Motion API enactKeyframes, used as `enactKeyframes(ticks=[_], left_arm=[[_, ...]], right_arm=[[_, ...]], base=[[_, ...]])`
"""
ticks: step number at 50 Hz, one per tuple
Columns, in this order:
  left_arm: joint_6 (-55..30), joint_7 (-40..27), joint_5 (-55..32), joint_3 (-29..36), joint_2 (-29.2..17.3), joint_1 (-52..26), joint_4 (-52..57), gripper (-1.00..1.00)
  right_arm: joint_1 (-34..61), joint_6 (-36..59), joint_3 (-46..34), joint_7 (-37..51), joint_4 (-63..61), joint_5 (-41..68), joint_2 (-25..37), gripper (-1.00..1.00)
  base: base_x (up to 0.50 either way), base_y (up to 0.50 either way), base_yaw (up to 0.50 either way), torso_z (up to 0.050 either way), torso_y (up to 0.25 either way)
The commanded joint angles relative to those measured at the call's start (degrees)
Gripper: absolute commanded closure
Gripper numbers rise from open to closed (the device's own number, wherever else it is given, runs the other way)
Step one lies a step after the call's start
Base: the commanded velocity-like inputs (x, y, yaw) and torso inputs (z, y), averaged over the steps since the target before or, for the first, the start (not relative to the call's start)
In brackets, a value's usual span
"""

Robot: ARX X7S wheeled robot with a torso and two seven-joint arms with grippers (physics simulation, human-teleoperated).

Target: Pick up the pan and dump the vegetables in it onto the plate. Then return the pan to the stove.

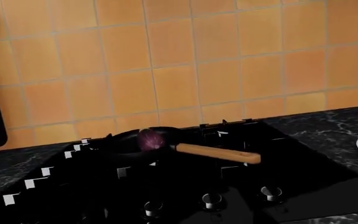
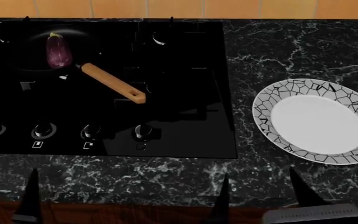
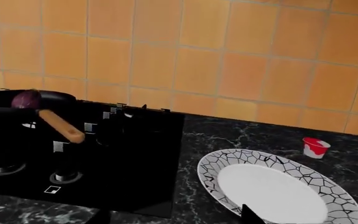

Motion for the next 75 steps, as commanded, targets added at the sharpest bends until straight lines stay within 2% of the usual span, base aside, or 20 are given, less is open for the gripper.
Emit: enactKeyframes(ticks=[1,12,14,29,30,33,35,36,37,39,57,62,65,67,71,75], left_arm=[[-12.83,0.45,-3.62,-2.71,-2.44,-3.57,11.38,-1.00],[-16.42,-0.14,-6.14,-3.74,-3.13,-5.75,14.27,-1.00],[-16.54,-0.33,-6.40,-3.87,-3.18,-5.87,14.35,-1.00],[-17.32,-2.84,-9.46,-4.89,-5.05,-7.06,15.03,-1.00],[-17.37,-3.73,-10.49,-4.86,-5.73,-7.30,15.21,-1.00],[-16.02,-10.60,-17.69,-3.85,-10.61,-8.22,15.25,-1.00],[-15.26,-13.38,-20.39,-3.18,-12.52,-8.45,15.19,-1.00],[-13.45,-13.02,-21.86,-4.50,-12.45,-7.58,15.07,-1.00],[-13.22,-13.43,-22.19,-4.35,-12.79,-7.56,15.01,-1.00],[-12.99,-14.25,-22.84,-3.88,-13.33,-7.77,14.95,-1.00],[-10.55,-18.50,-26.09,-1.90,-16.99,-7.90,14.60,-1.00],[-10.74,-22.03,-28.97,-1.61,-18.48,-8.34,15.10,-1.00],[-7.78,-26.90,-33.93,-0.18,-21.99,-8.75,15.22,-1.00],[-5.88,-29.73,-36.07,1.51,-24.37,-8.75,15.17,-1.00],[-4.17,-30.24,-36.40,2.14,-25.11,-7.95,14.59,-1.00],[-3.07,-30.29,-36.13,2.77,-25.44,-7.42,14.27,-1.00]], right_arm=[[4.28,13.71,2.71,1.05,-13.01,2.33,3.61,-1.00],[8.14,21.06,3.23,2.05,-18.68,3.88,5.32,-1.00],[8.64,22.01,1.24,3.08,-19.24,3.13,6.76,-1.00],[10.16,19.66,-0.15,15.11,-19.36,16.11,14.03,-1.00],[10.66,19.33,0.96,16.58,-19.45,19.07,14.64,-1.00],[13.41,16.41,-2.33,25.84,-19.47,27.14,21.85,-1.00],[14.74,15.87,-3.95,29.06,-19.40,30.11,24.00,-1.00],[23.34,16.69,-12.54,37.65,-19.51,37.51,29.40,-1.00],[28.22,14.75,-18.05,42.14,-19.49,40.98,31.82,-1.00],[29.39,12.53,-20.38,44.61,-19.41,42.64,33.75,-1.00],[30.76,7.51,-24.43,47.17,-18.67,43.53,36.75,-1.00],[31.80,4.82,-21.78,47.37,-18.59,49.43,38.42,-1.00],[37.89,7.48,-21.68,47.32,-17.89,55.35,38.72,-1.00],[44.19,8.92,-21.22,45.68,-15.49,62.91,38.39,-1.00],[53.86,12.73,-22.42,43.85,-10.03,73.25,37.02,-1.00],[60.38,17.19,-25.65,40.49,-4.23,76.75,33.92,-1.00]], base=[[0.00,0.00,0.00,0.048,0.074],[0.00,0.00,0.00,0.048,0.075],[0.00,0.00,0.00,0.048,0.076],[0.04,0.48,0.00,0.048,0.075],[0.00,0.00,0.00,0.048,0.074],[0.07,0.00,0.00,0.048,0.076],[0.41,0.00,0.00,0.048,0.076],[0.50,0.00,0.00,0.048,0.076],[0.50,0.00,0.00,0.048,0.074],[0.50,0.00,0.00,0.047,0.074],[0.50,0.00,0.00,0.048,0.074],[0.38,0.00,0.00,0.038,0.061],[0.00,0.00,0.00,0.000,0.000],[0.00,0.00,0.00,0.000,0.000],[0.00,0.00,0.00,0.000,0.000],[0.00,0.00,0.00,0.000,0.000]])
